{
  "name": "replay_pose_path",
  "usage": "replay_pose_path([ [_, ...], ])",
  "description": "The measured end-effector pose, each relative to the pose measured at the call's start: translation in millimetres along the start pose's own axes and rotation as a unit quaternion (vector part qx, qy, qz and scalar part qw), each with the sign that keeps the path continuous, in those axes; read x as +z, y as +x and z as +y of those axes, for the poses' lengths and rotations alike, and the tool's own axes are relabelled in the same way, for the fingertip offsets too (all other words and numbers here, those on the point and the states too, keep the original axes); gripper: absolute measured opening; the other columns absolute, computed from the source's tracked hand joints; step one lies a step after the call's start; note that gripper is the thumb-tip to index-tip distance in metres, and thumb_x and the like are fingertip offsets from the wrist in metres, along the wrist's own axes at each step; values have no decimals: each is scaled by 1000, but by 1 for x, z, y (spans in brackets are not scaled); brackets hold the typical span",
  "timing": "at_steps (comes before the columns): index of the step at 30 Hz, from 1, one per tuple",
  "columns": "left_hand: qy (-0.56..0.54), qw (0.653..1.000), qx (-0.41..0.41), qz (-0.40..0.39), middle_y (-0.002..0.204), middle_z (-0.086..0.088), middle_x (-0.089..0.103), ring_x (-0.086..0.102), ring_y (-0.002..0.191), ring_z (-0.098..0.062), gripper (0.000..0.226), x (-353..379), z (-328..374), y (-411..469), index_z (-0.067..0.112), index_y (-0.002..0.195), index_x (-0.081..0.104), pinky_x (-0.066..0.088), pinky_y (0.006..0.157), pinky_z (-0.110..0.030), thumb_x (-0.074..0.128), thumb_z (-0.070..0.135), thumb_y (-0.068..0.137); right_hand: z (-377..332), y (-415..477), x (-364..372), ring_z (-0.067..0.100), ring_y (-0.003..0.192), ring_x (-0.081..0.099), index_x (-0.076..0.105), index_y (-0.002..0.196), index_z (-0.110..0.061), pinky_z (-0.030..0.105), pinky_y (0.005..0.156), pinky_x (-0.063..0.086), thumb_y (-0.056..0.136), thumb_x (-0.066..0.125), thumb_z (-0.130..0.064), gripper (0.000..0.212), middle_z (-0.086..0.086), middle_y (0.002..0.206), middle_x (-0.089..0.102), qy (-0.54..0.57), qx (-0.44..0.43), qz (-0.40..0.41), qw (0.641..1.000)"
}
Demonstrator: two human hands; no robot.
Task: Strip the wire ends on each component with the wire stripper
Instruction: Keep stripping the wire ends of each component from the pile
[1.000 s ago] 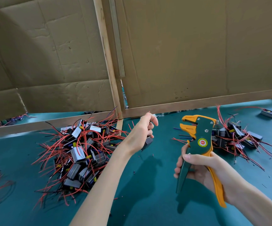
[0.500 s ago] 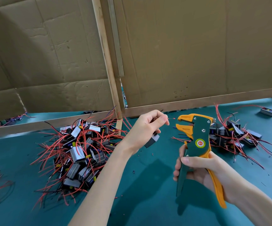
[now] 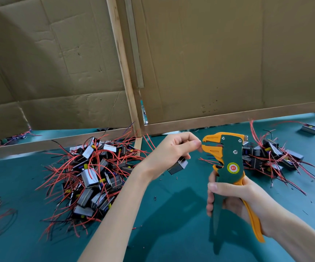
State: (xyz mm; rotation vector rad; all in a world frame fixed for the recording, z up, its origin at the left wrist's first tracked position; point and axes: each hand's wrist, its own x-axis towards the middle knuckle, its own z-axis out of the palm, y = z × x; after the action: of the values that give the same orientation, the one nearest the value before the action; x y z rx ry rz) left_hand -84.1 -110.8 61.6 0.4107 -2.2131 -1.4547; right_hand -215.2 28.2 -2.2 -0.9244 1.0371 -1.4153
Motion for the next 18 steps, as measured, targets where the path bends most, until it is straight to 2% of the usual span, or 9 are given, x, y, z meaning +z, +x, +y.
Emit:
replay_pose_path([
  [3,-1,1000,1,-2,89,6,64,47,80,-11,18,-1,1,0,17,85,63,41,76,-22,51,19,99,-1,-2,3,34,56,58,63,72,-7,40,56,53,44,96,-32,50,22,65,55,-17,2,10,1000],
  [6,11,1000,-5,-3,81,16,64,46,69,-3,19,-2,1,0,17,86,63,41,74,-20,50,19,99,-2,-4,4,34,55,58,63,71,-8,39,55,53,48,93,-29,44,22,65,55,-26,3,6,1000],
  [9,2,1000,-6,-7,80,16,64,47,65,2,20,-2,1,0,18,84,63,41,72,-16,50,18,99,-3,-4,6,34,55,57,63,70,-8,39,54,52,49,91,-27,40,22,64,55,-24,5,7,1000],
  [18,9,1000,-11,-4,81,15,66,50,72,-3,20,-3,-1,1,19,84,63,42,74,-17,50,18,99,-1,-5,8,32,50,55,61,70,-7,39,53,51,40,97,-36,55,22,61,52,-33,23,29,999],
])
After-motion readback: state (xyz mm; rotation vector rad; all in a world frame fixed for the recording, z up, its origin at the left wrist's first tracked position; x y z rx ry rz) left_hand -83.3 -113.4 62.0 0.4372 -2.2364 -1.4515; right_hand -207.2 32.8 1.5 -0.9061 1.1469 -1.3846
